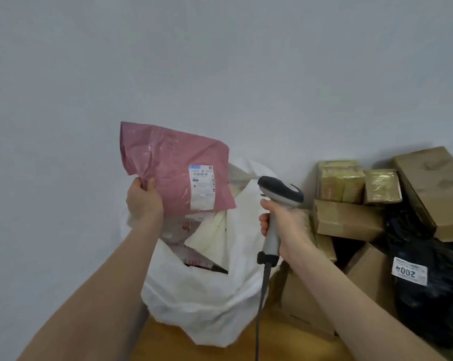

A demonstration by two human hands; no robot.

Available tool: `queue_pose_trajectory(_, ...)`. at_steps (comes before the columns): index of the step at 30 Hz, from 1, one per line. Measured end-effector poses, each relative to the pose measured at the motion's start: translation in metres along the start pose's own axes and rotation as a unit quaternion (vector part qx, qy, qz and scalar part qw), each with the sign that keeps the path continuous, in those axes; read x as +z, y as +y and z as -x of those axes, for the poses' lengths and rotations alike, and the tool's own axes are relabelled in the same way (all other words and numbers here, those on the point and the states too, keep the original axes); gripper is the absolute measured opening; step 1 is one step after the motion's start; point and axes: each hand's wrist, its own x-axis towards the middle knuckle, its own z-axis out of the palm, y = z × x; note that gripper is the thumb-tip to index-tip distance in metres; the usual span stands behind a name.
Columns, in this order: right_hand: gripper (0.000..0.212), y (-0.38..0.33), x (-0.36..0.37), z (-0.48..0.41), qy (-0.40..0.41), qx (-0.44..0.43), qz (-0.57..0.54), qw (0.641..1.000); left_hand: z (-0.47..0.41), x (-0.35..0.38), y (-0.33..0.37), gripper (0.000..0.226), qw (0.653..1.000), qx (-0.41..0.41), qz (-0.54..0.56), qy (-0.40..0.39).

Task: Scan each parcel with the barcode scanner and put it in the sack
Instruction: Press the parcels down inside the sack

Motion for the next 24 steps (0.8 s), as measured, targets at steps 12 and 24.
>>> queue_pose_trajectory(12,0.008,0.002,0.055,-0.046,0.009,-0.009,0.022,1.0,-0.052,0.038,-0.008,0.025,0.979,0.074,-0.064,-0.18)
queue_pose_trajectory(24,0.012,-0.005,0.055,-0.044,0.0,-0.021,0.023,1.0,-0.056,0.007,0.02,0.026,0.94,0.2,-0.173,-0.214)
